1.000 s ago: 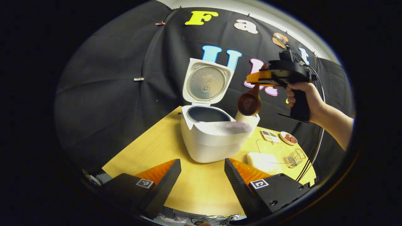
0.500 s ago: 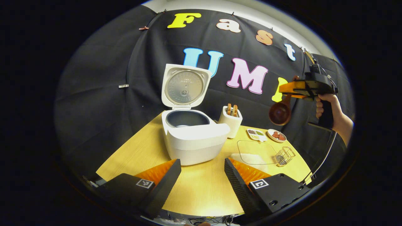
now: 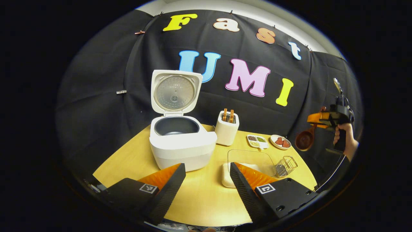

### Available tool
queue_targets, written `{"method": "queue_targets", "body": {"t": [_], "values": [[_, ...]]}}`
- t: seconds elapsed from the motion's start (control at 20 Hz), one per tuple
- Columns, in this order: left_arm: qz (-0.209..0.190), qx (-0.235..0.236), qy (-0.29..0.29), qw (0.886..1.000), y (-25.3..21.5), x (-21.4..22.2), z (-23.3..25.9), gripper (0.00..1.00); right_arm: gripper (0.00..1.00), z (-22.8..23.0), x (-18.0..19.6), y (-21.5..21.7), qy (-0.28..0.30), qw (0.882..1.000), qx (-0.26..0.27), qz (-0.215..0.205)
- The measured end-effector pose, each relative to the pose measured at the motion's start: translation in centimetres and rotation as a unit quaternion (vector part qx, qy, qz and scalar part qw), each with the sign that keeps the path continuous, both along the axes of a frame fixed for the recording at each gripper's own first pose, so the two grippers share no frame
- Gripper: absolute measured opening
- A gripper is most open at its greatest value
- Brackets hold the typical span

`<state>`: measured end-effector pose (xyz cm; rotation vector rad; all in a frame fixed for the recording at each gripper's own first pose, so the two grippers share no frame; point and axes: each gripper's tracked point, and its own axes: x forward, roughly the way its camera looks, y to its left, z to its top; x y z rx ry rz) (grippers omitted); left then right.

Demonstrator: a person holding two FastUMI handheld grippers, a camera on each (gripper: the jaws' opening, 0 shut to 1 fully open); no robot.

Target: Close the left gripper, press the button to open the rice cooker; take a wooden spoon from the chopstick holder with the right hand, scoop a spoonful of rice and pour it into the rice cooker, then put the wooden spoon back into the chopstick holder.

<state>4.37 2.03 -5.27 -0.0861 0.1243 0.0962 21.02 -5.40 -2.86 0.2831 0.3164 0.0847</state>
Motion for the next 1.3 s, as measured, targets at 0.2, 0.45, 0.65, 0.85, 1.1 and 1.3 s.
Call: {"method": "queue_targets", "body": {"t": [0.2, 0.45, 0.65, 0.85, 1.1, 1.3], "values": [[0.026, -0.013, 0.004, 1.000, -2.4, 0.4, 0.3, 0.96, 0.17, -4.5, 2.1, -3.1, 0.030, 0.999, 0.028, -0.017], [0.065, -0.052, 0.006, 0.996, -3.7, 0.8, 1.2, 0.96, 0.17, -9.8, 4.3, -5.2, 0.073, 0.996, 0.049, -0.020], [0.105, -0.038, 0.002, 0.994, -3.6, 0.7, 1.8, 0.96, 0.17, -13.5, 5.6, -6.0, 0.102, 0.993, 0.050, -0.019], [0.119, -0.031, 0.017, 0.992, -3.8, 0.5, 1.3, 0.96, 0.17, -17.0, 6.0, -5.9, 0.138, 0.986, 0.083, -0.031], [0.137, -0.030, 0.023, 0.990, -3.3, 0.4, 1.3, 0.96, 0.17, -19.8, 5.9, -5.3, 0.155, 0.985, 0.067, -0.035], [0.141, -0.049, 0.015, 0.989, -2.6, 1.1, 1.9, 0.96, 0.22, -20.6, 5.5, -5.0, 0.168, 0.982, 0.077, -0.041]]}}
